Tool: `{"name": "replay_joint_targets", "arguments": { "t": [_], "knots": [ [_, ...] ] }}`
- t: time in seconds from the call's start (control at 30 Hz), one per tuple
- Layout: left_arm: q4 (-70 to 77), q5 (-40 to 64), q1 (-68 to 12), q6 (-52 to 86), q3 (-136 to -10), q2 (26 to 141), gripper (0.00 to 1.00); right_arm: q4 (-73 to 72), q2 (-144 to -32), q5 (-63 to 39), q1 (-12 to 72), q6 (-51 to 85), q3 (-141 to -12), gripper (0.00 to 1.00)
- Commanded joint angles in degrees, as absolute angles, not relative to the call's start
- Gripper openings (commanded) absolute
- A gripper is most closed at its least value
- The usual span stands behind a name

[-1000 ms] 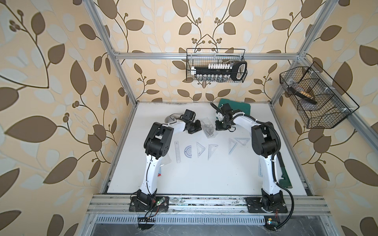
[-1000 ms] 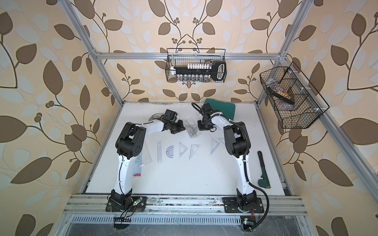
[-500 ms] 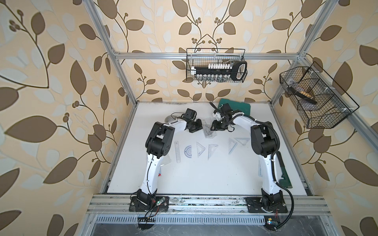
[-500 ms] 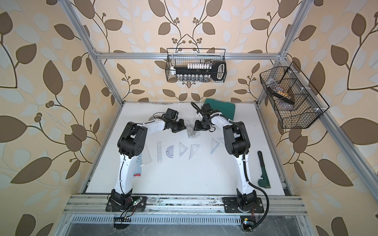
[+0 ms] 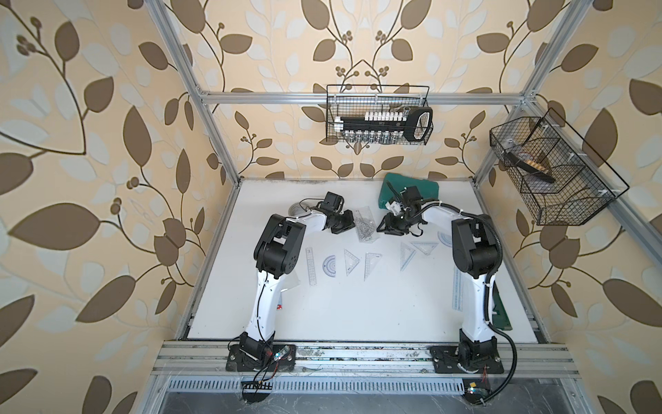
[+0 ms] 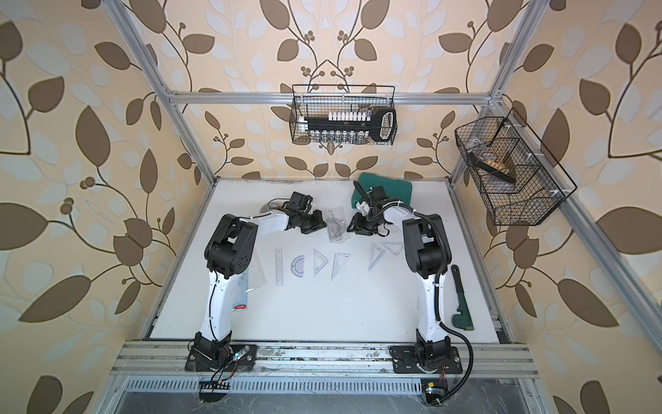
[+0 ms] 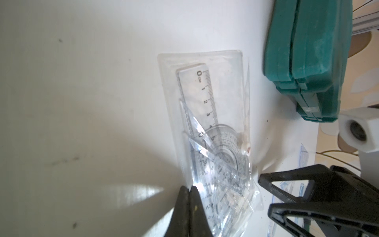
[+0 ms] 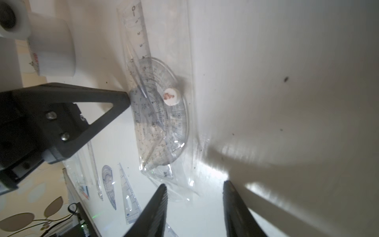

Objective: Open the ruler set and take out the ruler
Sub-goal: Pick up the ruler set bag from the center of the board.

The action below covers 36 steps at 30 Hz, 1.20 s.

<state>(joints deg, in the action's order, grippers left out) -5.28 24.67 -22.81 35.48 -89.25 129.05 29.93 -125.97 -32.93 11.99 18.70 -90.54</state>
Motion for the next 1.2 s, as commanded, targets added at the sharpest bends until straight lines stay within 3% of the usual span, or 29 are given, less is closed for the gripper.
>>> {"name": "replay_joint_targets", "arguments": {
  "t": [0.0, 0.37, 0.6, 0.7, 0.9, 1.17],
  "knots": [
    [-7.5, 25.1, -24.4, 35.2, -88.1, 128.8, 0.0, 28.3, -126.6, -37.5, 13.2, 21.8, -88.4, 0.44],
    [-8.2, 25.2, -25.8, 35.5, -89.8, 130.3, 0.0, 24.6, -129.1, -38.7, 14.3, 25.6, -88.6, 0.43],
    [-8.2, 25.3, -25.8, 35.3, -89.7, 130.5, 0.0, 22.4, -129.3, -38.4, 14.2, 27.5, -89.4, 0.37],
    [-8.2, 25.4, -25.8, 35.3, -89.6, 130.5, 0.0, 22.2, -129.4, -38.2, 14.3, 27.8, -90.1, 0.3],
    [-8.3, 25.4, -25.8, 35.1, -89.6, 130.2, 0.0, 21.6, -129.1, -38.1, 14.3, 28.1, -90.4, 0.02],
    [-8.3, 25.2, -25.8, 34.8, -89.3, 129.2, 0.0, 23.1, -126.1, -34.7, 14.2, 26.3, -89.2, 0.0]
  ]
}}
